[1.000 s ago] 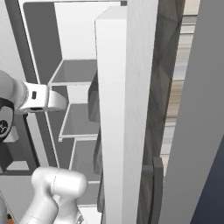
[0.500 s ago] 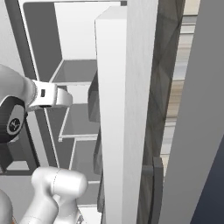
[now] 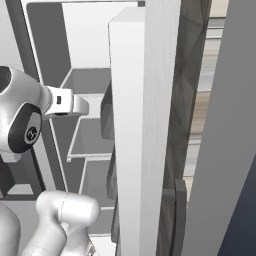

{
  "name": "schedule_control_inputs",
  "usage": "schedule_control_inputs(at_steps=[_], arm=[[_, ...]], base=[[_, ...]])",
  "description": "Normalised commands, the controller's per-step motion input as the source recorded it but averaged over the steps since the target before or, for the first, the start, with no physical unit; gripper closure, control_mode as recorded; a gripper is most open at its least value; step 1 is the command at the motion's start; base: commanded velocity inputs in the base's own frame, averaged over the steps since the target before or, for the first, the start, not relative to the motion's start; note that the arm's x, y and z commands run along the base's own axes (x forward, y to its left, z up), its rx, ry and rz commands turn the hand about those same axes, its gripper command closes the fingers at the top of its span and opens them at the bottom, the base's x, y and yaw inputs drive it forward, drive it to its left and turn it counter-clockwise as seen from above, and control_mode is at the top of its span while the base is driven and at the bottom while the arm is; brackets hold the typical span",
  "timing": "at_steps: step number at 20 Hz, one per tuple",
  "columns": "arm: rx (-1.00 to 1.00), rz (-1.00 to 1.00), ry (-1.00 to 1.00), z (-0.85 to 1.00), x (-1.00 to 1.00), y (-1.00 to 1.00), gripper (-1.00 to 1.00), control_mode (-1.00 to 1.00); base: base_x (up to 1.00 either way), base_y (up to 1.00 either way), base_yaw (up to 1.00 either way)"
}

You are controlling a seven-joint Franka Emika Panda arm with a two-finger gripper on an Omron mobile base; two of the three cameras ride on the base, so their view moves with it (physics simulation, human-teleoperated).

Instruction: Take the cheese, fish, and squash from the fridge and place them on the plate on the dining counter to create an appetizer plate.

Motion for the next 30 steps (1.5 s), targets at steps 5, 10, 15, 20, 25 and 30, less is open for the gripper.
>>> schedule_control_inputs(at_steps=[5, 10, 15, 20, 25, 30], arm=[[0.0, 0.09, 0.01, 0.0, 0.42, -0.02, -1.0, -1.0], [0.0, 0.09, 0.02, 0.0, 0.39, 0.0, -1.0, -1.0], [0.0, 0.06, 0.02, 0.0, 0.44, 0.0, -1.0, -1.0], [0.0, 0.0, 0.03, 0.0, 0.35, 0.0, -1.0, -1.0], [0.0, 0.0, 0.03, 0.0, 0.31, 0.0, -1.0, -1.0], [0.0, 0.0, 0.05, 0.0, 0.31, -0.03, -1.0, -1.0]], base=[[0.0, 0.0, 0.0], [0.0, 0.0, 0.0], [0.0, 0.0, 0.0], [0.0, 0.0, 0.0], [0.0, 0.0, 0.0], [0.0, 0.0, 0.0]])
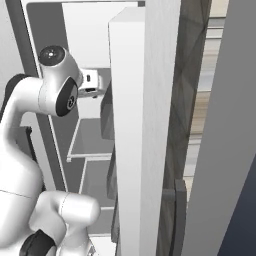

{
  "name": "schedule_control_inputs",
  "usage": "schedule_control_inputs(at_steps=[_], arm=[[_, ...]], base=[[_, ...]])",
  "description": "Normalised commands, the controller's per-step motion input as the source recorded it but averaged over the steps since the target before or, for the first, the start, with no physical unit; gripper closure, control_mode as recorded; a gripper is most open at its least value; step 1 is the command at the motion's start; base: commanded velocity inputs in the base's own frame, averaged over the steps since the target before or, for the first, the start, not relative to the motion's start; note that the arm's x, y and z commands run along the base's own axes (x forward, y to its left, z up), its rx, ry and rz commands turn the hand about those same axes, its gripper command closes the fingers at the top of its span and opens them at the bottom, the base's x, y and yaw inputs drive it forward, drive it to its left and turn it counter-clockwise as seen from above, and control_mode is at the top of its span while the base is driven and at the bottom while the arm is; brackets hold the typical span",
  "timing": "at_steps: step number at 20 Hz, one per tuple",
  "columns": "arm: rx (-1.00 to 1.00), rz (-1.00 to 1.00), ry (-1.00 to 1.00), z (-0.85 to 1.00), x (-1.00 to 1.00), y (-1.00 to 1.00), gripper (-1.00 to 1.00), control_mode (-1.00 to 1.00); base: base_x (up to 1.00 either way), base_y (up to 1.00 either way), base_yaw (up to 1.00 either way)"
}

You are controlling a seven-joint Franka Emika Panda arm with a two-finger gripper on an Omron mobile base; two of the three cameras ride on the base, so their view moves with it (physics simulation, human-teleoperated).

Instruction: Take the cheese, fish, and squash from the fridge and place them on the plate on the dining counter to create an appetizer plate.

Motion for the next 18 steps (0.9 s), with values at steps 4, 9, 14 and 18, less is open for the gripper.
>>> schedule_control_inputs(at_steps=[4, 9, 14, 18], arm=[[0.0, 0.0, 0.04, 0.0, 0.33, -0.05, -1.0, -1.0], [0.0, 0.0, 0.04, 0.0, 0.35, -0.02, -1.0, -1.0], [0.0, 0.0, 0.02, 0.0, 0.34, -0.04, -1.0, -1.0], [0.0, 0.0, 0.0, 0.0, 0.25, -0.11, -1.0, -1.0]], base=[[0.0, 0.0, 0.0], [0.0, 0.0, 0.0], [0.0, 0.0, 0.0], [0.0, 0.0, 0.0]])
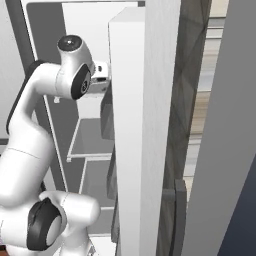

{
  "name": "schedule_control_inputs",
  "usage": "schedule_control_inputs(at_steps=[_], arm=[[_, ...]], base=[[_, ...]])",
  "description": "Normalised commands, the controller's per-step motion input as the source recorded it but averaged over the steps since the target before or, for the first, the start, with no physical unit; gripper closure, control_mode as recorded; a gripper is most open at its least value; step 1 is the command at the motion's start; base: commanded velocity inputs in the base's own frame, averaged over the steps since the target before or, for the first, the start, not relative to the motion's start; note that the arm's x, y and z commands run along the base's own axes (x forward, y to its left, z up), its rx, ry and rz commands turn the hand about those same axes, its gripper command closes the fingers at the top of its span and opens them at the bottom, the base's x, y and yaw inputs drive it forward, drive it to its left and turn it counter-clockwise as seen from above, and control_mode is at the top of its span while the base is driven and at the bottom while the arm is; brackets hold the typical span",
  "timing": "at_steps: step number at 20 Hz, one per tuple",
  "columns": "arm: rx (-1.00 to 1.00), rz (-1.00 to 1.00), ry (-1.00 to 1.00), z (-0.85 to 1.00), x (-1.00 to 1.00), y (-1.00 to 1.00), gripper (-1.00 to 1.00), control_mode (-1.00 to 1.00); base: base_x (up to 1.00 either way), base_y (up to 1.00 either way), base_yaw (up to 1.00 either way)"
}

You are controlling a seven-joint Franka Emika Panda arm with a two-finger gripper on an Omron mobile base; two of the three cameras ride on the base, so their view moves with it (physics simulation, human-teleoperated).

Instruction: Take the cheese, fish, and squash from the fridge and place them on the plate on the dining counter to create an appetizer plate.

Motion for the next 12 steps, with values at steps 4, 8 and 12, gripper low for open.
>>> schedule_control_inputs(at_steps=[4, 8, 12], arm=[[0.0, 0.0, 0.0, 0.0, 0.2, -0.1, -1.0, -1.0], [0.0, 0.0, 0.0, 0.0, 0.31, -0.03, -1.0, -1.0], [-0.02, 0.0, 0.0, 0.0, 0.33, 0.0, -1.0, -1.0]], base=[[0.0, 0.0, 0.0], [0.0, 0.0, 0.0], [0.0, 0.0, 0.0]])
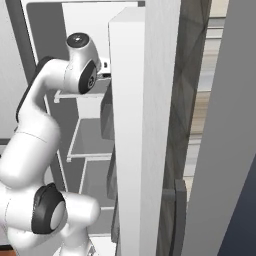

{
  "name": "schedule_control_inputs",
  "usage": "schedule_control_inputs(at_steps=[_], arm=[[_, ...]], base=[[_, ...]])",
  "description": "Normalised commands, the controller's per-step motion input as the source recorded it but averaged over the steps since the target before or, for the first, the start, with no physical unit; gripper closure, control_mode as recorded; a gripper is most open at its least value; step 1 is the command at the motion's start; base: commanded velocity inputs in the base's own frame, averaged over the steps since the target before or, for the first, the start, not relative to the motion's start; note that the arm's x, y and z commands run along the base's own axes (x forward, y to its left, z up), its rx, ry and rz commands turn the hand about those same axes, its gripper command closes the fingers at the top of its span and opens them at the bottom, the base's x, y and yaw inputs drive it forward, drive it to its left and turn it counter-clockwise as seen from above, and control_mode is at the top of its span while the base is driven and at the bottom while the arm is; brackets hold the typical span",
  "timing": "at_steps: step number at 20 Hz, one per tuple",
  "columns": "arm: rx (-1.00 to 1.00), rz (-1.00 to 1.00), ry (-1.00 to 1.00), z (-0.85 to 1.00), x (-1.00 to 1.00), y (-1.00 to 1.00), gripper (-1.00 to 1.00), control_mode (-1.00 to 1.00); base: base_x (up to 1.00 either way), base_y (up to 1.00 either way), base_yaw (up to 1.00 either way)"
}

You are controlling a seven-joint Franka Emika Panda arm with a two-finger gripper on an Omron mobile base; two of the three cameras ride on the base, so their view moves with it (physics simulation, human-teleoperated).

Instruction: Take the cheese, fish, and squash from the fridge and place them on the plate on the dining counter to create an appetizer plate.

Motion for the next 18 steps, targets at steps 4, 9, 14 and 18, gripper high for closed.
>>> schedule_control_inputs(at_steps=[4, 9, 14, 18], arm=[[-0.03, 0.0, 0.0, 0.0, 0.24, -0.04, -1.0, -1.0], [-0.03, 0.0, 0.0, 0.0, 0.19, -0.12, -1.0, -1.0], [-0.04, 0.0, 0.0, 0.0, 0.19, -0.15, -1.0, -1.0], [-0.03, 0.0, 0.0, 0.0, 0.24, -0.09, -1.0, -1.0]], base=[[0.0, 0.0, 0.0], [0.0, 0.0, 0.0], [0.0, 0.0, 0.0], [0.0, 0.0, 0.0]])
